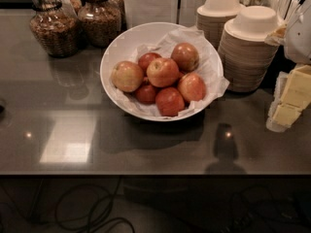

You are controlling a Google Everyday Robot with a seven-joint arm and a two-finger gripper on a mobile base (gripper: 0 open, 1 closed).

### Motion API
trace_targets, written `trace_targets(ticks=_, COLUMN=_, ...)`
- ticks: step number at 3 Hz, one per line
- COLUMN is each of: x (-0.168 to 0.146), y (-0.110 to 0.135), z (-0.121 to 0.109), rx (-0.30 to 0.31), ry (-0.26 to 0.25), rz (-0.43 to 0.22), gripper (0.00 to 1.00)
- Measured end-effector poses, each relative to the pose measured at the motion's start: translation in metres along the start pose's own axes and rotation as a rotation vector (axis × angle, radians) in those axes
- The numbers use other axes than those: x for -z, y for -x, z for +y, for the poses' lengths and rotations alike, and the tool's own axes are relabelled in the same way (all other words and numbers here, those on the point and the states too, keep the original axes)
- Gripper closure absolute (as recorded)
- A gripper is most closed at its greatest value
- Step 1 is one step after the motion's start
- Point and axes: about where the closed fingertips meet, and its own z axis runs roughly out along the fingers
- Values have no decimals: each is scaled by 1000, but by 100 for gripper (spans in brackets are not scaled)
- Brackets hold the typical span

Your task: Pick apple from white bowl

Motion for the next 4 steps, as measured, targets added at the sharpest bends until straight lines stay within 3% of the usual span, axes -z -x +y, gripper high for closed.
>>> trace_targets(ticks=1, x=0, y=0, z=0, rx=0, ry=0, rz=0, gripper=0)
trace_targets(ticks=2, x=-20, y=40, z=2, rx=0, ry=-9, rz=-35, gripper=0)
trace_targets(ticks=3, x=-48, y=106, z=0, rx=49, ry=-38, rz=-112, gripper=0)
trace_targets(ticks=4, x=-48, y=106, z=0, rx=49, ry=-38, rz=-113, gripper=0)
